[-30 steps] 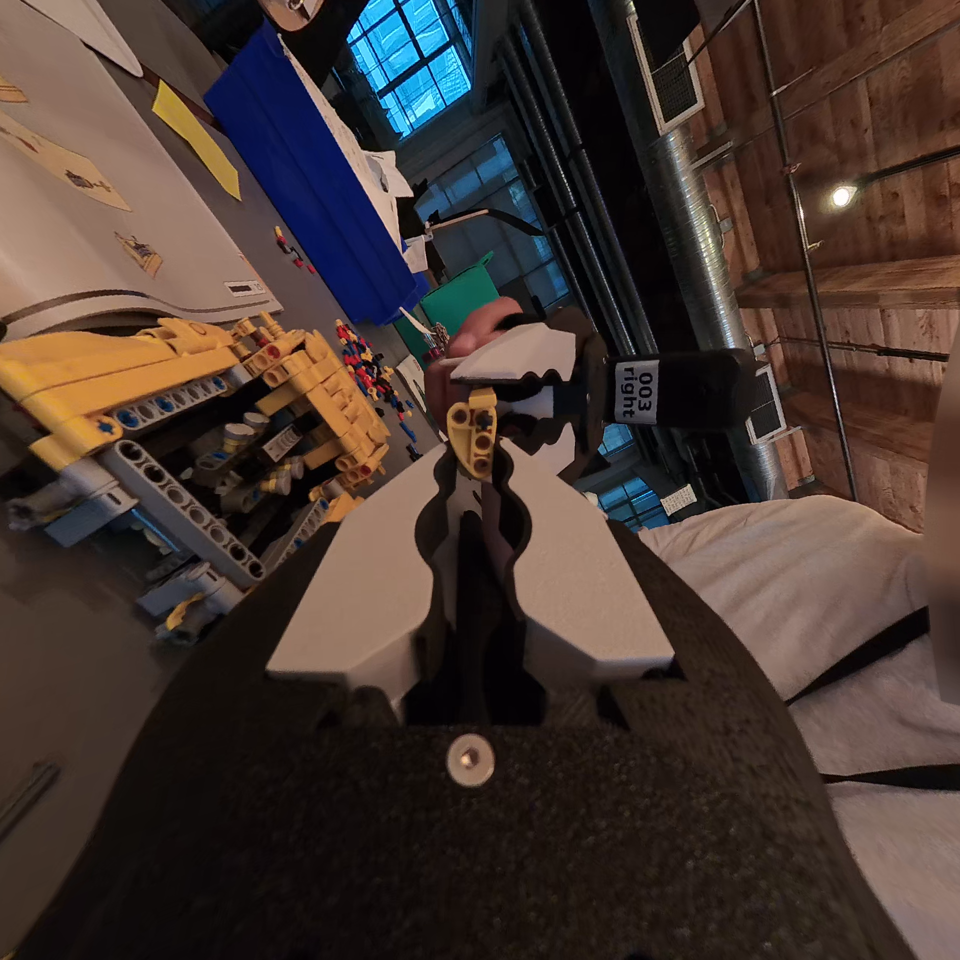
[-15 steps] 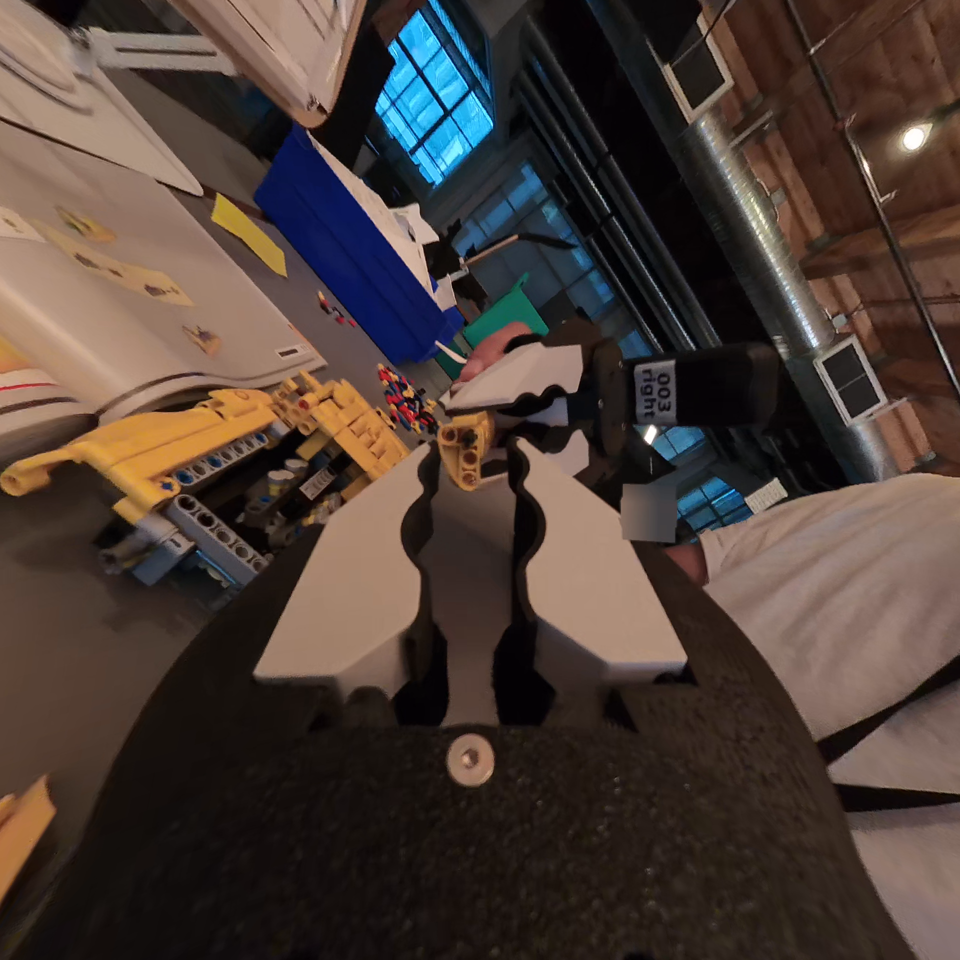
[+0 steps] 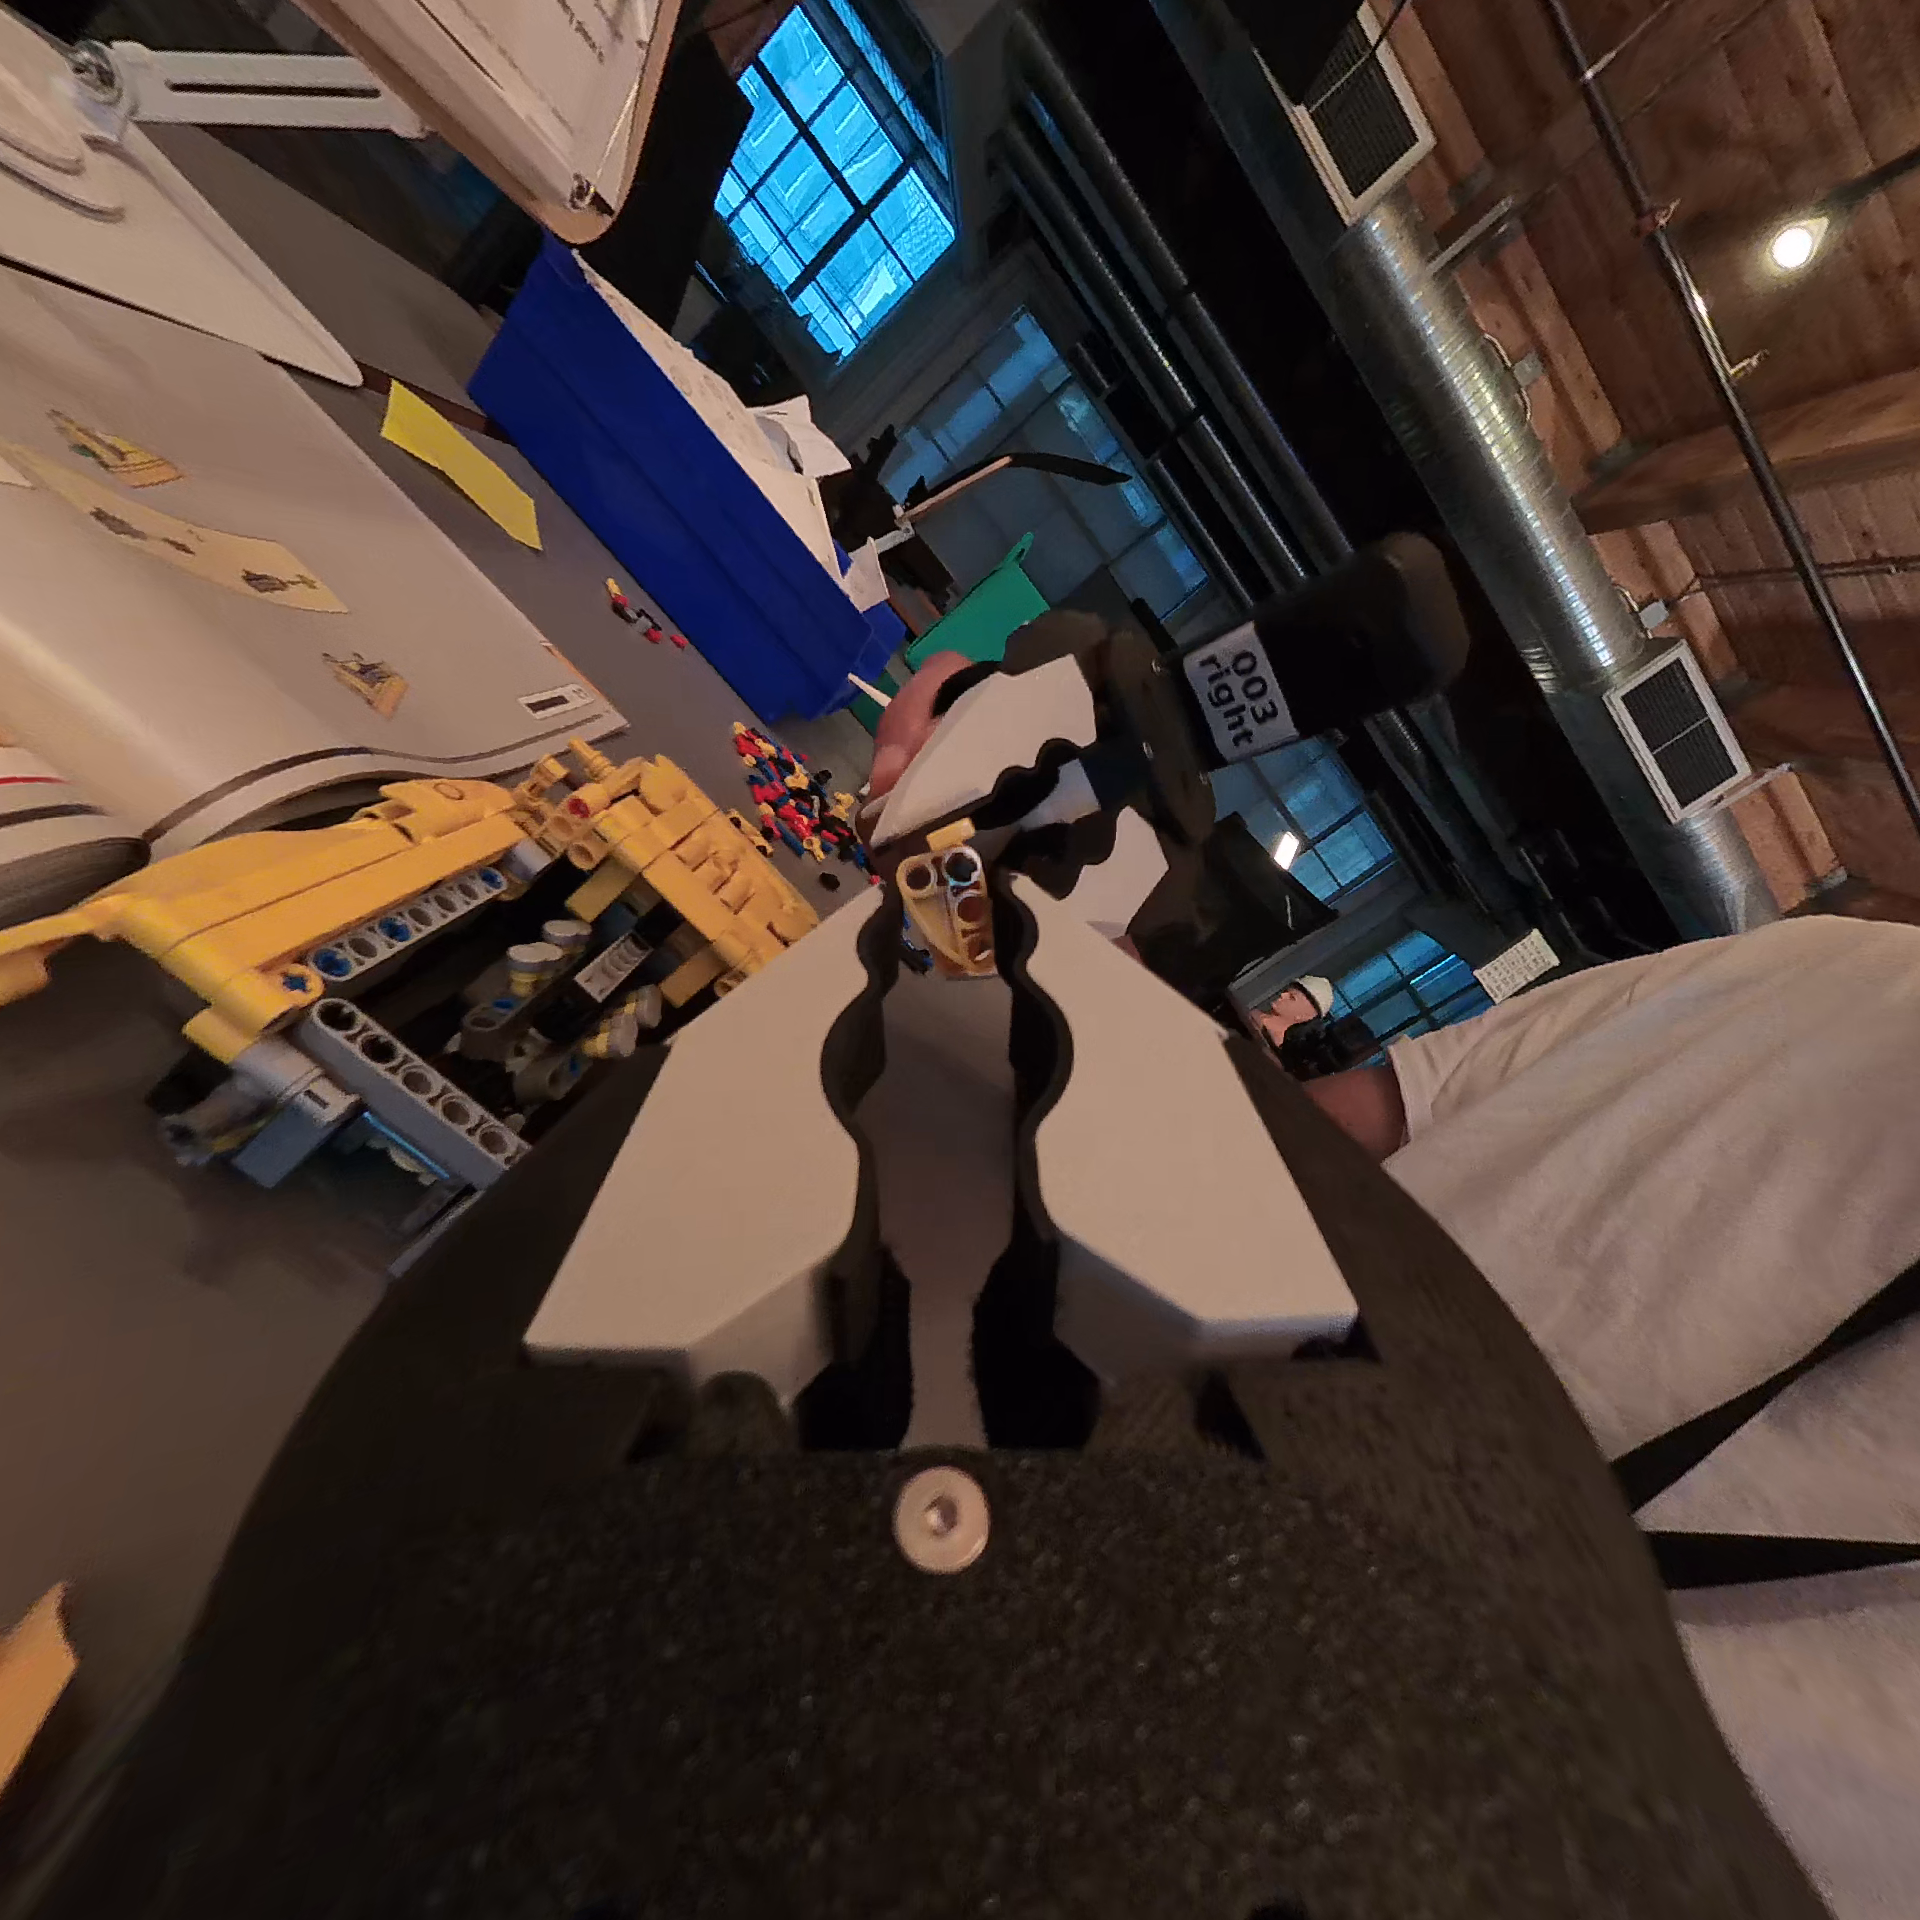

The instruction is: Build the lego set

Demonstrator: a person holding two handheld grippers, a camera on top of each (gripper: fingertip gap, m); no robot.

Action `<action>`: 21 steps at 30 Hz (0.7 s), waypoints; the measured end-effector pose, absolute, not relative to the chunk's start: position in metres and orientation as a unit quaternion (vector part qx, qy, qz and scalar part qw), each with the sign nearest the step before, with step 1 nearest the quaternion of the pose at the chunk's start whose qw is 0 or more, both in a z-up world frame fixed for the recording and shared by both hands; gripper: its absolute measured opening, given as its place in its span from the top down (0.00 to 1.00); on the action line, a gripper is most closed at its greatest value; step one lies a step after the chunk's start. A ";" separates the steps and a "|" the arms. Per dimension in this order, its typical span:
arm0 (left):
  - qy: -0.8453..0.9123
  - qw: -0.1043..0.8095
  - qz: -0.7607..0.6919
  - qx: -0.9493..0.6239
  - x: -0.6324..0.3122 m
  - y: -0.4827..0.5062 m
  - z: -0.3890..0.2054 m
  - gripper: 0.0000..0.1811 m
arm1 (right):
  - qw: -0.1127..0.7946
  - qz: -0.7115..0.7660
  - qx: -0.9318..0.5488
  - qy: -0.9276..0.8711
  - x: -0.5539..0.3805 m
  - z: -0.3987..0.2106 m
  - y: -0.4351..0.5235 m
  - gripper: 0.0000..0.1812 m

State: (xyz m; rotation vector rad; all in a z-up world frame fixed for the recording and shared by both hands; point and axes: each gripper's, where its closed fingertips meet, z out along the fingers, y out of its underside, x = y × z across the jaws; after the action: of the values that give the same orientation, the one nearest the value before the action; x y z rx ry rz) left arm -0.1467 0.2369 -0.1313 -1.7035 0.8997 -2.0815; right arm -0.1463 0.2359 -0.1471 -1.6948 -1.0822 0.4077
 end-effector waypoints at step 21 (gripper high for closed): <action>0.295 0.130 -0.748 -0.581 -0.147 0.234 -0.128 0.91 | 0.532 0.203 -0.704 -0.425 -0.146 -0.140 0.232 0.86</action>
State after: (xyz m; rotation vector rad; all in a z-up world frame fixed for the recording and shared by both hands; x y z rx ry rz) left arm -0.1473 0.2345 -0.1275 -1.6865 0.8561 -2.1718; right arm -0.1464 0.2316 -0.1402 -1.6788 -1.0128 0.4835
